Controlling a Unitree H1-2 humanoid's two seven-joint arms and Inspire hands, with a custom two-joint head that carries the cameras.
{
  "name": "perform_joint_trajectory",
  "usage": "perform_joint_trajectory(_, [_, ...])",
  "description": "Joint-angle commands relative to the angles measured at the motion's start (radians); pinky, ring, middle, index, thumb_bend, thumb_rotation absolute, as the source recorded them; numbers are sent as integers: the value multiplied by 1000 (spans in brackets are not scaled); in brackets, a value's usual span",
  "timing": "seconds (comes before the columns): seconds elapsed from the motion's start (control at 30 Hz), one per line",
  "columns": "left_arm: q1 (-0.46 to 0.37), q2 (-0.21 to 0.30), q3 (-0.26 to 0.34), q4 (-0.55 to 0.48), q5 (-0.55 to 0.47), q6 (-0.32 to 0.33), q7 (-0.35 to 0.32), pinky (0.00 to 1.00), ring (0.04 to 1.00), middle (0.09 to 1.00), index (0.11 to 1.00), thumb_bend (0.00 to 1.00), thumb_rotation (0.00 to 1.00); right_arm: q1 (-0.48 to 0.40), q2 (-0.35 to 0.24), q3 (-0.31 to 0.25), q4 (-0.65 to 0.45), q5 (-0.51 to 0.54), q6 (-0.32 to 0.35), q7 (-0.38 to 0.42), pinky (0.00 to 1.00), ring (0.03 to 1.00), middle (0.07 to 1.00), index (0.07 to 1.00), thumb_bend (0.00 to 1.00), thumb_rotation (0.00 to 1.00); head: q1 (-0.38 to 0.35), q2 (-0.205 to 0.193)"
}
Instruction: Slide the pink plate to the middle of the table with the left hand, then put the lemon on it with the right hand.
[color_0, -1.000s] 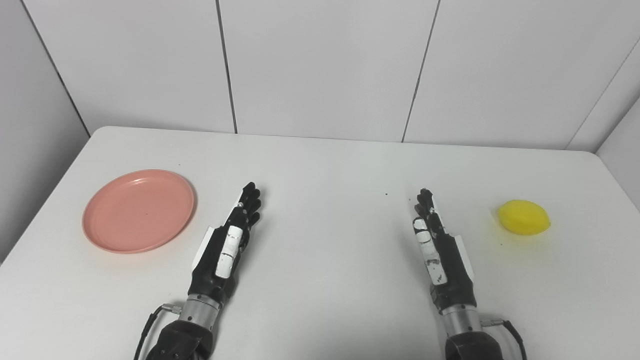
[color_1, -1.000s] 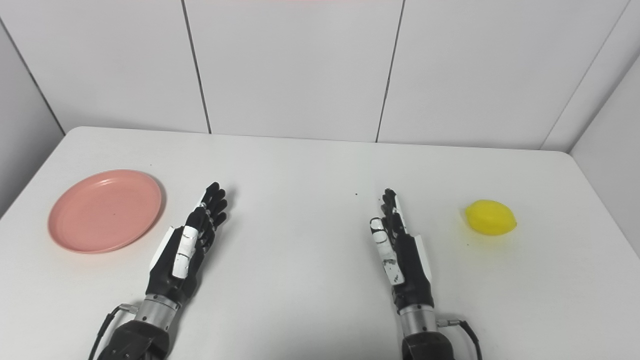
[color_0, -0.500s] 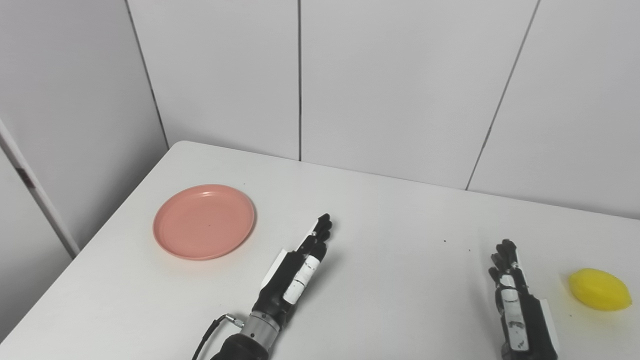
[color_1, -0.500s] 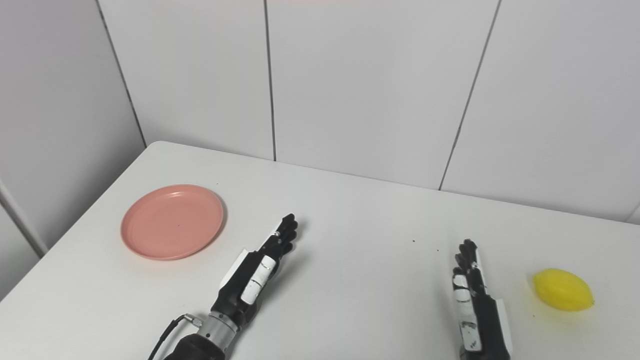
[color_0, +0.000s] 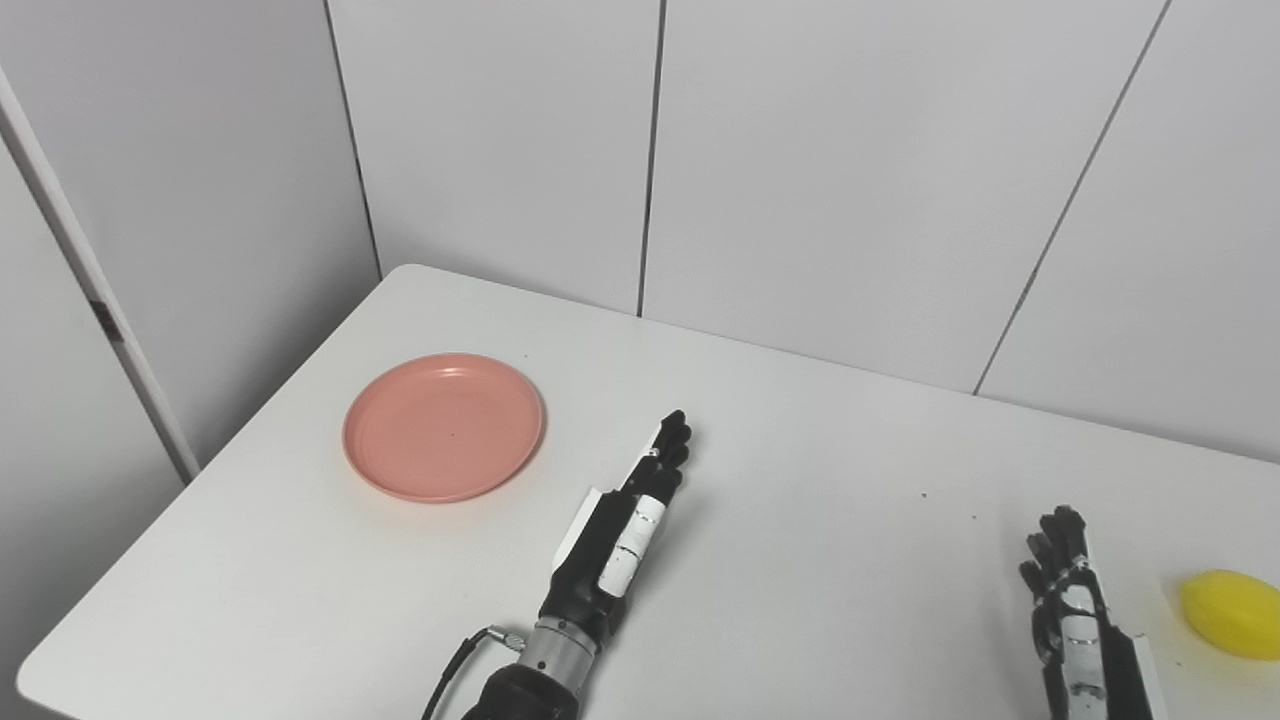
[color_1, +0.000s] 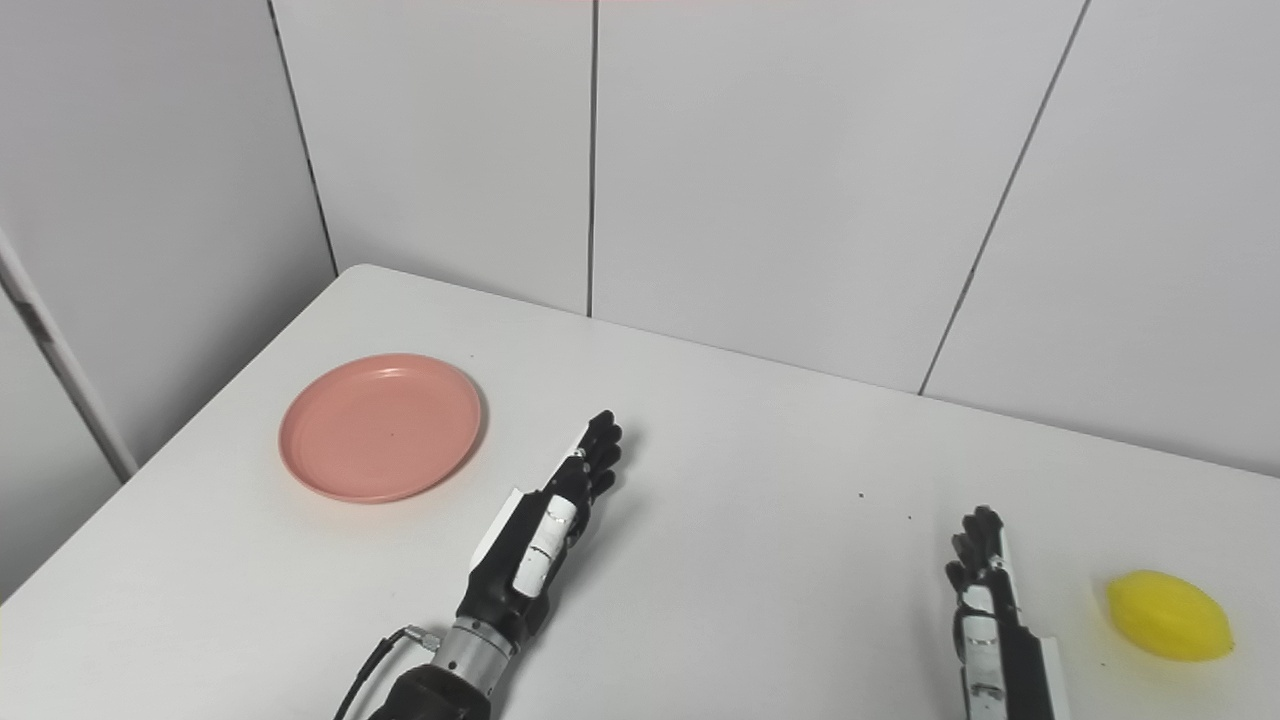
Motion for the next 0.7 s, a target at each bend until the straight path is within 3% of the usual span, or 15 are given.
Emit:
perform_joint_trajectory(0.0, [19,23,10,-36,-24,9,-9,1000,1000,1000,1000,770,1000,-10,6,0,-42,2,7,1,1000,1000,1000,1000,444,1000,0,-2])
perform_joint_trajectory(0.37, [-12,125,60,-258,-65,147,-14,1000,1000,1000,1000,811,1000,-10,17,7,-54,-11,9,-2,1000,1000,1000,1000,372,1000,7,-16])
perform_joint_trajectory(0.57, [-30,175,131,-273,-77,135,-5,1000,1000,1000,1000,791,1000,-8,18,8,-61,-21,14,-4,1000,1000,1000,1000,336,1000,33,-31])
perform_joint_trajectory(0.67, [-33,207,171,-264,-113,136,-10,992,988,989,988,830,1000,-9,16,7,-55,-18,10,-1,1000,1000,1000,1000,342,1000,42,-34])
